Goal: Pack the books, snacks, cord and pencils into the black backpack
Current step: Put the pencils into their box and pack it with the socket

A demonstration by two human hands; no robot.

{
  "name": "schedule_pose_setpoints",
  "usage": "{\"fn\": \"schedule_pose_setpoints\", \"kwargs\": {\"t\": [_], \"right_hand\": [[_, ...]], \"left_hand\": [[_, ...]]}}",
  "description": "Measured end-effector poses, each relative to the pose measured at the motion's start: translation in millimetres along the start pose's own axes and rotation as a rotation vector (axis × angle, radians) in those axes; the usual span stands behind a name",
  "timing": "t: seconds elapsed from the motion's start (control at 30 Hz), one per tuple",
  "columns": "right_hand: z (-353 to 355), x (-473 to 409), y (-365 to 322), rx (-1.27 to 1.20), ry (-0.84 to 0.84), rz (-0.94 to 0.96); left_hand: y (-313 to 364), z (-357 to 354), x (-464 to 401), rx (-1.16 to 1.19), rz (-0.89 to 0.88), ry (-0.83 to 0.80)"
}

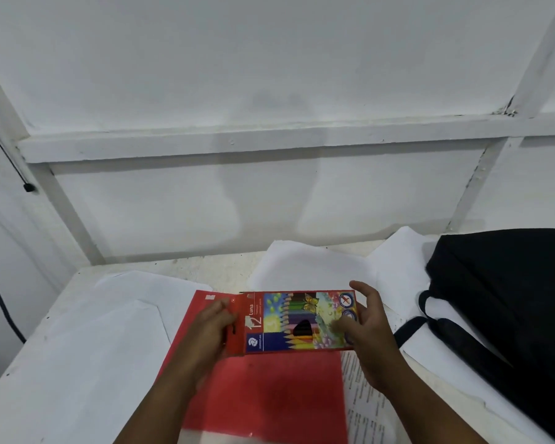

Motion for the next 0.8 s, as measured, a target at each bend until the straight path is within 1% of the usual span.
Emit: {"fn": "schedule_pose_setpoints", "kwargs": {"t": [0.07,0.1,0.17,0.23,0.3,0.37,0.4,0.47,0.6,0.7,0.8], "right_hand": [[8.9,4.1,-9.5,0.017,-0.025,0.003],[11.2,4.2,-15.7,0.021,-0.046,0.014],[24.9,7.9,-28.5,0.009,-0.072,0.046],[29.6,11.4,-38.7,-0.015,-0.086,0.082],[43.1,15.5,-42.9,-0.05,-0.029,0.103],[60.5,21.5,-44.3,-0.118,0.071,0.106],[70.5,25.0,-44.8,-0.158,0.126,0.112],[90.8,33.9,-44.2,-0.208,0.21,0.124],[123.3,61.2,-25.0,-0.169,0.27,0.059],[147.3,85.5,-14.7,-0.116,0.277,0.02],[186.4,105.7,-26.7,-0.063,0.324,0.048]], "left_hand": [[4.9,-3.2,-0.6,0.06,-0.002,-0.029],[10.0,-2.0,-1.1,0.037,-0.038,-0.033],[19.4,-13.4,-4.5,-0.066,-0.085,-0.086],[24.3,-27.5,-7.1,-0.196,-0.083,-0.205],[22.0,-59.4,-8.5,-0.325,-0.047,-0.383],[19.9,-94.9,-8.4,-0.344,-0.048,-0.51],[19.8,-112.2,-7.8,-0.319,-0.067,-0.544],[17.9,-144.4,-6.9,-0.22,-0.111,-0.57],[3.4,-199.6,-6.7,-0.047,-0.135,-0.472],[-9.6,-242.4,3.9,-0.045,-0.131,-0.491],[-16.7,-286.6,16.3,-0.077,-0.125,-0.557]]}}
Point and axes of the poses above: each hand's wrist, its own x-axis away from the middle knuckle, its own z-axis out of the back of the hand, y = z × x, the point moved 6 cm from there along -x, towards the middle knuckle, and after that the axes turned 4 degrees about z, right-handed, at the moved point
